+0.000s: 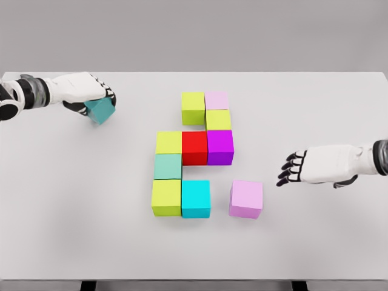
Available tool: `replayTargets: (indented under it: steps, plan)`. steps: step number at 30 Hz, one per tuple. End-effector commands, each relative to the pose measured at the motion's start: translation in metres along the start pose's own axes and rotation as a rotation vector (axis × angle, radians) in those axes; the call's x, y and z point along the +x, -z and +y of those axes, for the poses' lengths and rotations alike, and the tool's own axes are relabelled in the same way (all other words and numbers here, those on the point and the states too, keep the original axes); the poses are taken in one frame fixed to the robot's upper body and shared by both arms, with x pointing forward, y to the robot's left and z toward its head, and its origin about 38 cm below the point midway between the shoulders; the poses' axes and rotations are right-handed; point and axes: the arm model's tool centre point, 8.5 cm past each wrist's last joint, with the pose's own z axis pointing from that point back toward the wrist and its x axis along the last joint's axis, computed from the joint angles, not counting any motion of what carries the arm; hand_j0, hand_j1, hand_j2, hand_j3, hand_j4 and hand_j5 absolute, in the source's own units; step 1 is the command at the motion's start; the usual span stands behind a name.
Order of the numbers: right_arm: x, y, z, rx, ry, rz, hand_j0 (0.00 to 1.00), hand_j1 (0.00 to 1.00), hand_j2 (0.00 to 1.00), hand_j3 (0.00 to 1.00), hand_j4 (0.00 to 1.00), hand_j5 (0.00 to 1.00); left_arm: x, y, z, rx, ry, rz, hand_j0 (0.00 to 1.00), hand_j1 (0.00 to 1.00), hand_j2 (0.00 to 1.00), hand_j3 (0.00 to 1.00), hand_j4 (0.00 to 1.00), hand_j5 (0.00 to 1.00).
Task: Assemble the squares on the desktop into the number 2
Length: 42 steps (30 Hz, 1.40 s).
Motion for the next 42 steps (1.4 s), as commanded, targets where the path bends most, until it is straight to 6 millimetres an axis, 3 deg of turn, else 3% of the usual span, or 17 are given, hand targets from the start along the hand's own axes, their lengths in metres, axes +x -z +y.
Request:
replayTargets:
  steps: [1,6,19,34,36,38,42]
  plan:
    - [0.008,0.001,0.008,0.024,0.009,-0.020,1.00,1.00,1.00,1.00,1.00,1.00,0.006,0.011,0.004,0.012,-0.014,-0.013,0.60,0.60,0.60,0.60,0.60,0.60]
    - [0.016,0.013,0.011,0.026,0.015,-0.062,1.00,1.00,1.00,1.00,1.00,1.00,0.008,0.028,0.018,0.030,-0.030,-0.015,0.60,0.60,0.60,0.60,0.60,0.60]
    - [0.025,0.033,-0.007,-0.029,0.018,-0.131,1.00,1.00,1.00,1.00,1.00,1.00,0.025,0.059,0.052,0.078,-0.043,-0.050,0.61,0.61,0.61,0.61,0.61,0.61]
    - [0.022,0.040,-0.013,-0.038,0.007,-0.127,1.00,1.00,1.00,1.00,1.00,1.00,0.046,0.072,0.053,0.062,-0.032,-0.101,0.64,0.64,0.64,0.64,0.64,0.64]
    - [0.018,0.040,-0.012,-0.036,0.014,-0.119,1.00,1.00,1.00,1.00,1.00,1.00,0.046,0.072,0.053,0.063,-0.033,-0.101,0.73,0.73,0.73,0.73,0.73,0.73]
    - [0.019,0.041,-0.012,-0.038,0.014,-0.122,1.00,1.00,1.00,1.00,1.00,1.00,0.045,0.071,0.054,0.064,-0.034,-0.100,1.00,1.00,1.00,1.00,1.00,1.00]
    - [0.019,0.043,-0.014,-0.038,0.006,-0.124,1.00,1.00,1.00,1.00,1.00,1.00,0.044,0.071,0.054,0.066,-0.037,-0.099,1.00,1.00,1.00,1.00,1.00,1.00]
